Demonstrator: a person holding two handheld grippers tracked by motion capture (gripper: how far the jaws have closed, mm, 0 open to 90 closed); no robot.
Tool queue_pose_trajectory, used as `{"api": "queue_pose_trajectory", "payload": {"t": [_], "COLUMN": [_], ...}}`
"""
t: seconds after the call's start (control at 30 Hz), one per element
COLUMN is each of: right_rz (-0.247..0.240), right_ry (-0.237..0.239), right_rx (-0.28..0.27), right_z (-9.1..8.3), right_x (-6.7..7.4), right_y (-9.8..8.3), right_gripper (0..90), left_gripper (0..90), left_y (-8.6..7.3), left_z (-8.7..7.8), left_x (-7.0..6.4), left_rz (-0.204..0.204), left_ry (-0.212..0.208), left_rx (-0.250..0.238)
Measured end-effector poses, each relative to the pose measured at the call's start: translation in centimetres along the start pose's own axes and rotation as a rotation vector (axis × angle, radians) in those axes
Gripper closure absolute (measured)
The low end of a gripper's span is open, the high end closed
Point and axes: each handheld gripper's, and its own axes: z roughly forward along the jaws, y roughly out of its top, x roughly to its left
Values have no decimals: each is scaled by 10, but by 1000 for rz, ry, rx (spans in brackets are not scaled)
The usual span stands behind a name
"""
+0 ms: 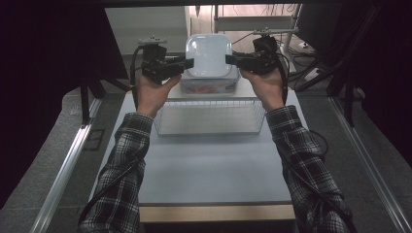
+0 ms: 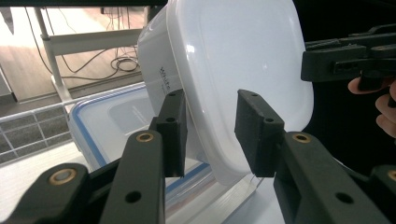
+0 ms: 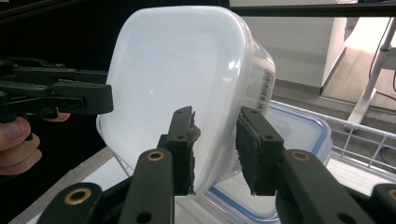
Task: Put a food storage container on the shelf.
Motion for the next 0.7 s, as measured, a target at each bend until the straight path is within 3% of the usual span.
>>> {"api": "queue_pose_trajectory", "payload": {"t": [0.33,0.7], "right_rz": [-3,4], "right_ry": [-19,-21], "right_rx": [11,19], "right_z": [5,11], "right_x": [0,-2], "right_y": [3,4], "right_gripper": [633,572], "left_gripper": [566,462], "left_y": [3,6], "left_z": [6,10], "left_x": [0,6], "left_rz": [17,-3], "left_ry": [25,35], "left_rx": [14,12]}}
